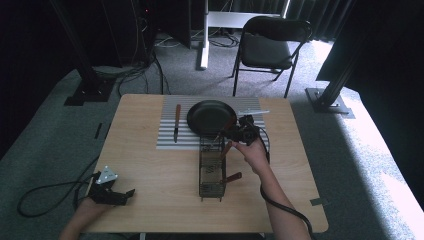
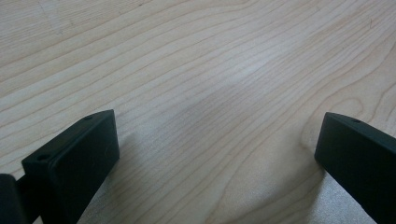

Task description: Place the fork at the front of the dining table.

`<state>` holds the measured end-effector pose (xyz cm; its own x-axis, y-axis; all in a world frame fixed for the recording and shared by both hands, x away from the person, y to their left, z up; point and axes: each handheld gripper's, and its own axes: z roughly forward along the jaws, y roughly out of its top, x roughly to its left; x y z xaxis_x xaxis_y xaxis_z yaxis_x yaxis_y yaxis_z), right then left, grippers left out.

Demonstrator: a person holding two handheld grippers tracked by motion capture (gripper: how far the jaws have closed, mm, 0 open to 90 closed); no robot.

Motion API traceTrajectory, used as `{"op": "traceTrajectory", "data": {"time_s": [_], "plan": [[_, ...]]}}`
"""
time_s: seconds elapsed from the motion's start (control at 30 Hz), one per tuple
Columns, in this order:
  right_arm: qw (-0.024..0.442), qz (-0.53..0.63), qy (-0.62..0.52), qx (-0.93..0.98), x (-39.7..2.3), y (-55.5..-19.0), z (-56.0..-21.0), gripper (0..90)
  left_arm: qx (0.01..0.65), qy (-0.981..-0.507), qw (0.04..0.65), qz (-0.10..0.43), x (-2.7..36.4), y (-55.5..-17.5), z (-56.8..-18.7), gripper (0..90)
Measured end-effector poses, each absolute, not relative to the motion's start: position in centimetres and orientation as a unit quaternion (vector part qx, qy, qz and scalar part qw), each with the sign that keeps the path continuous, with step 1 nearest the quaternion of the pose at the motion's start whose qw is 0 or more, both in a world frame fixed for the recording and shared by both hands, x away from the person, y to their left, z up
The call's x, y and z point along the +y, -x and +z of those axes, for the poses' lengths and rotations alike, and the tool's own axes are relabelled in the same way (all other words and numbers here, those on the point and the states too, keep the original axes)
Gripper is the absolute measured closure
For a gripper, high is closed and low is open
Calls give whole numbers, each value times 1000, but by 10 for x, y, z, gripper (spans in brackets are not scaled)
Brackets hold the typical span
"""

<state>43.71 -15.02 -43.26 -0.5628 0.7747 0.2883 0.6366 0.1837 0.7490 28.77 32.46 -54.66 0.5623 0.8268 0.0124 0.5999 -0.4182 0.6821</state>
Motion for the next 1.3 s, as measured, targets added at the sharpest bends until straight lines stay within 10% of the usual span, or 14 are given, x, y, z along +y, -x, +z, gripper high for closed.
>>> {"op": "traceTrajectory", "data": {"time_s": [0.27,1.3], "plan": [[75,440,-438,780,-142,-434,-434,718,433,-823,321,176,325,-288,-547,0],[63,463,-422,777,-146,-431,-413,804,433,-823,321,177,325,-288,-547,0]]}}
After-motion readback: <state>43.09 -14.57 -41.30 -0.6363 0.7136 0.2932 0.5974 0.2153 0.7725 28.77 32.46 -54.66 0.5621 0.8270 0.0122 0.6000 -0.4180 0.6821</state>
